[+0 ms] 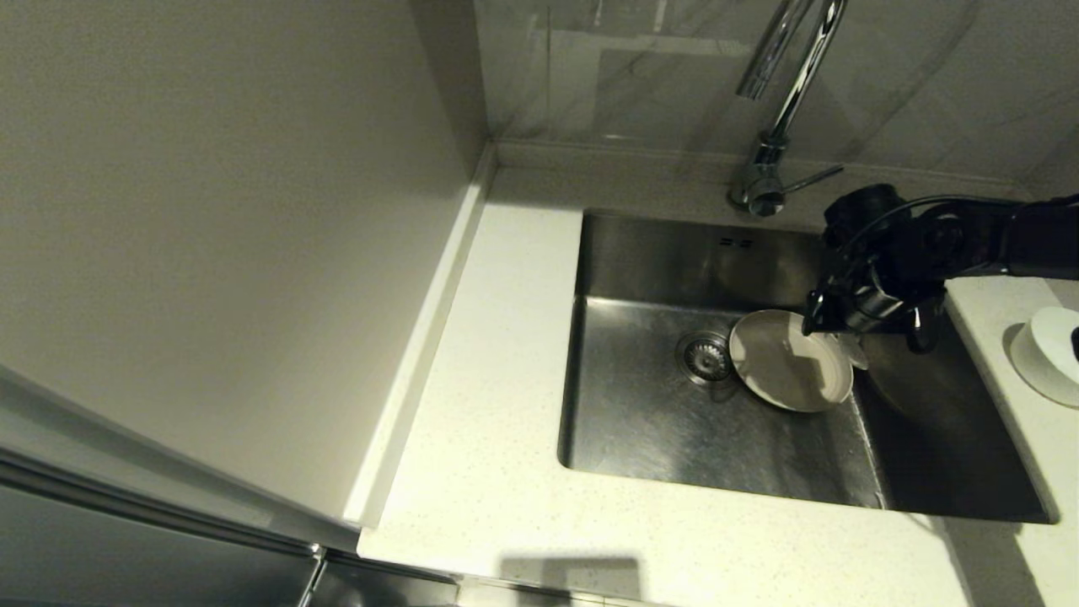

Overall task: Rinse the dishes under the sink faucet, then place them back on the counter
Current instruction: Put a spoon into the sink

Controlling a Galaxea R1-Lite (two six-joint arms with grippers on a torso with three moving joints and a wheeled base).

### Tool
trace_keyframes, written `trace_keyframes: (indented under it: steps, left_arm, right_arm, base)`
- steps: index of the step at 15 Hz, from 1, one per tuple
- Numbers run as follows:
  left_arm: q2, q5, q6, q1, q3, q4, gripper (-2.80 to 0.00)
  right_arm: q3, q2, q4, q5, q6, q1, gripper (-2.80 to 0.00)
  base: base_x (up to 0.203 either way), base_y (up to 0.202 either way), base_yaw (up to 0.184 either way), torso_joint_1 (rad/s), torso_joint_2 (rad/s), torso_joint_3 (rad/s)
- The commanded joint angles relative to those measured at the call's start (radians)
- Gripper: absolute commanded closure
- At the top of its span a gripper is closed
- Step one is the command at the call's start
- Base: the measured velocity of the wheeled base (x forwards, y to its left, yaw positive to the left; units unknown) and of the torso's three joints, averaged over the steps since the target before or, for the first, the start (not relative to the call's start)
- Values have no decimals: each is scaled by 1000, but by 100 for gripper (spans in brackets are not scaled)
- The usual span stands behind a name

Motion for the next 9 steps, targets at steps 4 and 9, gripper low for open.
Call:
trace_keyframes:
  steps: [4,9]
  left_arm:
    - [-3,0,-1,0,0,0,0]
    - [-3,0,-1,0,0,0,0]
  right_arm:
    - [-5,195,-137,-71,-25,23,0]
    - [-27,297,-305,-142,-90,27,0]
  base:
    - [0,0,0,0,0,0]
    - [0,0,0,0,0,0]
